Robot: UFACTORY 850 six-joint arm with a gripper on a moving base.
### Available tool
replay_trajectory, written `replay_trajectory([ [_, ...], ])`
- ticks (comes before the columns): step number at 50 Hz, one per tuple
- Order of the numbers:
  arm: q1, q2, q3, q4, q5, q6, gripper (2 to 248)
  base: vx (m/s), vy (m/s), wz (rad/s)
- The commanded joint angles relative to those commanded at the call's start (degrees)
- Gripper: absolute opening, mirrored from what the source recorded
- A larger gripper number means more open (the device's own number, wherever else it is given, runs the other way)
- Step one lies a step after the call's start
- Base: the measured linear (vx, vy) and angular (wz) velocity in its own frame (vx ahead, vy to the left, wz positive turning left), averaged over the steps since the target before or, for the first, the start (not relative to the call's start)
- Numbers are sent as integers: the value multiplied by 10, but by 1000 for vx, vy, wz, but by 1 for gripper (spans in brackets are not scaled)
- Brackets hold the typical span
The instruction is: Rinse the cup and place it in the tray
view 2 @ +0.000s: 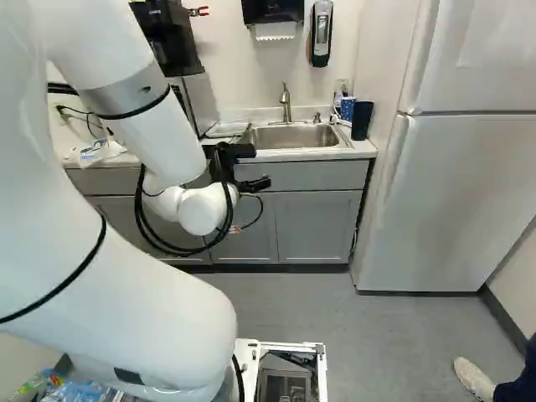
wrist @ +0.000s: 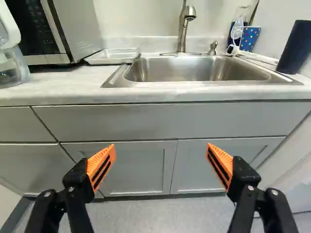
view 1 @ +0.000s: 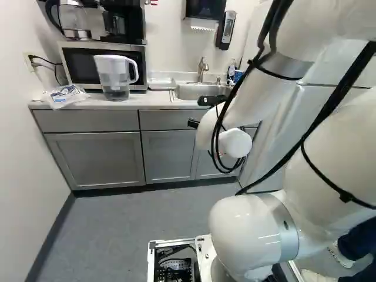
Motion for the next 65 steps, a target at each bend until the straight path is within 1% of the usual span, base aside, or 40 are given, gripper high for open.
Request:
replay_trajectory([
  [31,0,-14,-58,0,0,0,247,0,0,0],
  [65,0,-8,-99,0,0,0,247,0,0,0],
])
